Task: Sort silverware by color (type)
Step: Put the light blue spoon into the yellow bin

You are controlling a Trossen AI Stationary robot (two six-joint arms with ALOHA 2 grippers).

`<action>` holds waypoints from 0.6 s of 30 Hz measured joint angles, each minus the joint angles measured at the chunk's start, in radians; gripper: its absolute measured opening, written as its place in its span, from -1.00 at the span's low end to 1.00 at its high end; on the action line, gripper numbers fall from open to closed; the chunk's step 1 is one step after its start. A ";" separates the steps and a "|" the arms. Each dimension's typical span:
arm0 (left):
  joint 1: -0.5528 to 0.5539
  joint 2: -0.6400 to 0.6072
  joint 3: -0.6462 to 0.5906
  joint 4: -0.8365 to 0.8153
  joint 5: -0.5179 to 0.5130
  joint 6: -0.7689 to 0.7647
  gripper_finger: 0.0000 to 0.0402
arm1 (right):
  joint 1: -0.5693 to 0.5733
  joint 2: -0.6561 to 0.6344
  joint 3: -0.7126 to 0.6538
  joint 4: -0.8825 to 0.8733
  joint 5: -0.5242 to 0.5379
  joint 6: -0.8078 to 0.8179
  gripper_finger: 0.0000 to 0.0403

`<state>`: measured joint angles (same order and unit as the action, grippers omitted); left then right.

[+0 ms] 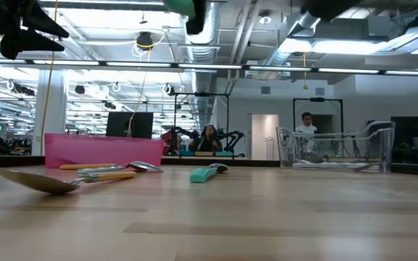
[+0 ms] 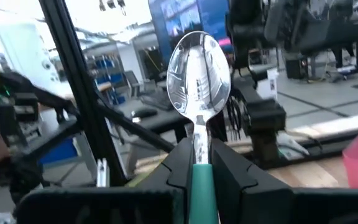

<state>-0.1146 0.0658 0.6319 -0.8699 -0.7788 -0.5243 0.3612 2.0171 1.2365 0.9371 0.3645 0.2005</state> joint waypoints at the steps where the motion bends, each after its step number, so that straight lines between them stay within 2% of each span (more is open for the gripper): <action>1: 0.000 0.000 0.000 0.000 -0.002 0.000 0.02 | 0.004 0.000 0.014 -0.001 0.000 -0.004 -0.68; 13: 0.000 0.000 0.000 -0.004 -0.014 -0.008 0.02 | 0.062 0.008 0.168 -0.015 -0.002 -0.133 -0.68; 18: 0.000 0.000 0.000 -0.004 -0.015 -0.008 0.02 | 0.059 0.128 0.310 0.008 -0.061 -0.145 -0.68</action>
<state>-0.1146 0.0658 0.6319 -0.8738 -0.7937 -0.5323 0.4198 2.1446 1.5463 0.9447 0.3032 0.0552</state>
